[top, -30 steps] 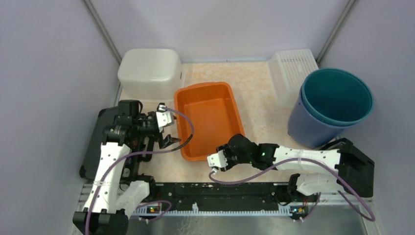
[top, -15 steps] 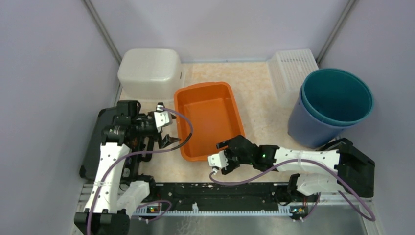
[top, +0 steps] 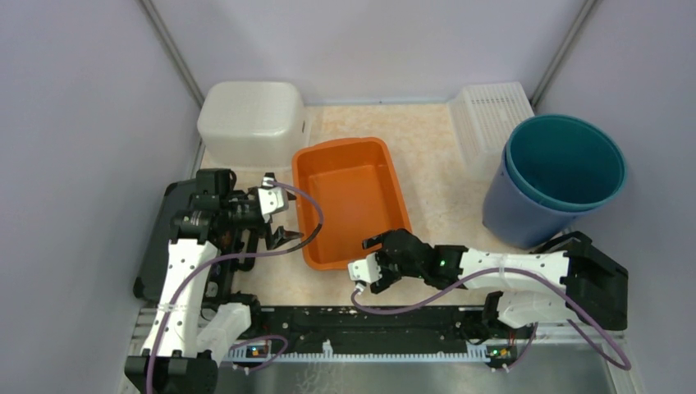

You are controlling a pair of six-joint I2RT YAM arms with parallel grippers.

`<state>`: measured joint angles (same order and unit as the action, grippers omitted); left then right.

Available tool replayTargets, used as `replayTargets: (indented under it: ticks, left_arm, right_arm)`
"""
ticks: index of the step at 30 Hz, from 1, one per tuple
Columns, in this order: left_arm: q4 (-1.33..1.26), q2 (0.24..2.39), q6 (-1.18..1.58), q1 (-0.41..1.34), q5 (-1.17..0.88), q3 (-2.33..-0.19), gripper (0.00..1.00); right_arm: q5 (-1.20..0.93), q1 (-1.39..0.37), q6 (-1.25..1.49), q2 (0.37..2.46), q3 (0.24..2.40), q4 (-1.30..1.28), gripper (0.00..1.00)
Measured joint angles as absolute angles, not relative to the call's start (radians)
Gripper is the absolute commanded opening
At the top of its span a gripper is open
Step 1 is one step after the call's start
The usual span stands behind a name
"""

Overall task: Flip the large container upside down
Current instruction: Turn the container upside down at the center of the board.

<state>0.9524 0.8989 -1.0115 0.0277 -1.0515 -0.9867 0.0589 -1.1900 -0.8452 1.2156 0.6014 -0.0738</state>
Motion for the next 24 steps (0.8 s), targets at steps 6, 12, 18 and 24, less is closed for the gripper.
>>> replayTargets:
  ticks: [6,12,18,24]
  left_arm:
    - [0.957,0.899,-1.017,0.027,-1.058,-0.987,0.99]
    - [0.959,0.899,-1.021,0.027,-1.058,-0.987,0.99]
    - [0.959,0.899,-1.021,0.027,-1.059,-0.987,0.99]
    - [0.959,0.899,-1.023,0.025,-1.059,-0.987,0.99]
  right_arm:
    - [0.068,-1.197,-0.850,1.216,0.601,-0.071,0.76]
    - [0.071,-1.198,-0.856,1.216,0.601,-0.071,0.72]
    - [0.070,-1.198,-0.857,1.216,0.601,-0.071,0.68]
    - [0.067,-1.198,-0.862,1.215,0.601,-0.073,0.61]
